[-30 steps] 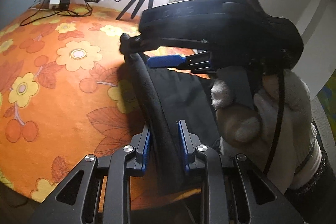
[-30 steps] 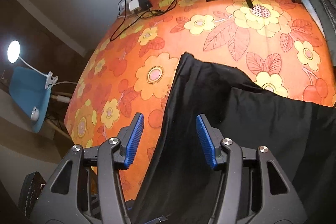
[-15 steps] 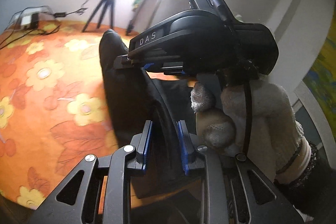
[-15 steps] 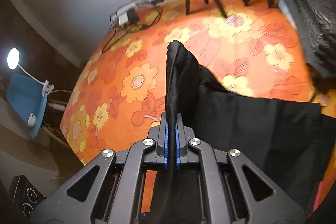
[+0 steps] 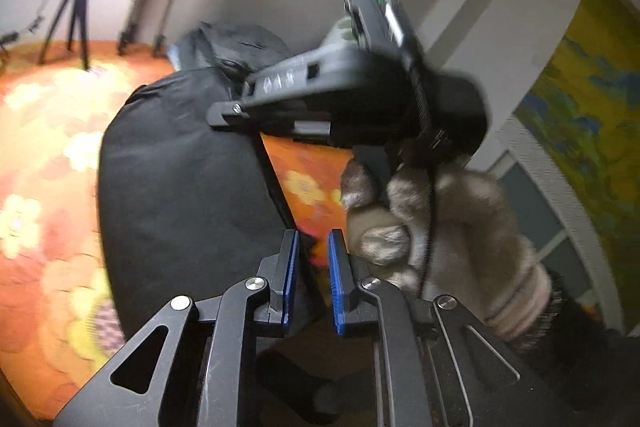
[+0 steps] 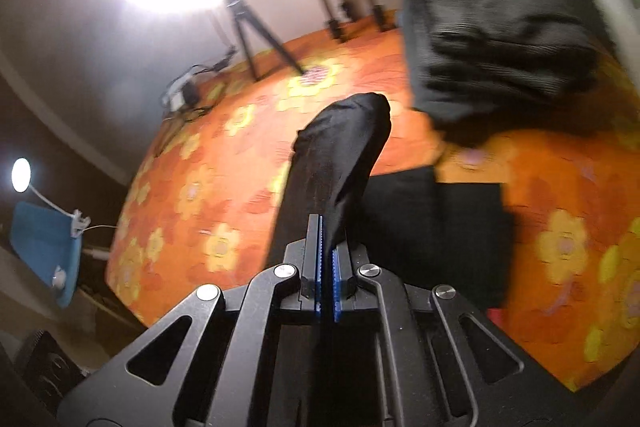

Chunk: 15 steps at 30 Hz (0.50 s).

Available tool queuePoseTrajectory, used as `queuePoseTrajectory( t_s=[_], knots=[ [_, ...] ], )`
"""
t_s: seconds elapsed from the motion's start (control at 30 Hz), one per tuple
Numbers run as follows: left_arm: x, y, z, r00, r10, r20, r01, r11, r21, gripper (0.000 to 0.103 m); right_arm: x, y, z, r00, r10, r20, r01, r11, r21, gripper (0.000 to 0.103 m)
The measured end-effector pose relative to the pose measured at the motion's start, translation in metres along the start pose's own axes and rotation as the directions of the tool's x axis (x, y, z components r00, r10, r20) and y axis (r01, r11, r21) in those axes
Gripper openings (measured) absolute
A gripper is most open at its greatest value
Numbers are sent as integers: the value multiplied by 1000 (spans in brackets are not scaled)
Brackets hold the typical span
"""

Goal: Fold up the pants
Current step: 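Fold the pants over onto themselves with both grippers and lay them down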

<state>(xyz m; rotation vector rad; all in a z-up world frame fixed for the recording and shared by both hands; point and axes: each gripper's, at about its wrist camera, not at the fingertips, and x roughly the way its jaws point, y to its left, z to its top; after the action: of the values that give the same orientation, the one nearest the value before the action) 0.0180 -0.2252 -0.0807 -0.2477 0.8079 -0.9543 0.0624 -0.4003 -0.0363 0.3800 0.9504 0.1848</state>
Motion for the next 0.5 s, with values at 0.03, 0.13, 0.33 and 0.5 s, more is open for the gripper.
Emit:
queuePoseTrajectory(
  t_s=[0.03,0.13,0.33,0.5],
  knots=[
    [-1,-1,2,1000,-3,2,3,1000,7,12,-2,-10,-1,1000,-17,0,17,1000,4,4],
    [-6,2,7,999,25,21,-26,1000,18,12,-4,-45,-6,998,-64,-16,64,998,24,4],
    [0,36,1,995,103,9,-102,992,-71,12,3,-92,-8,988,-147,-43,149,987,50,4],
    [33,46,-16,992,91,-90,-99,992,-84,12,21,-94,-8,978,-199,-67,199,980,-5,4]
  ],
)
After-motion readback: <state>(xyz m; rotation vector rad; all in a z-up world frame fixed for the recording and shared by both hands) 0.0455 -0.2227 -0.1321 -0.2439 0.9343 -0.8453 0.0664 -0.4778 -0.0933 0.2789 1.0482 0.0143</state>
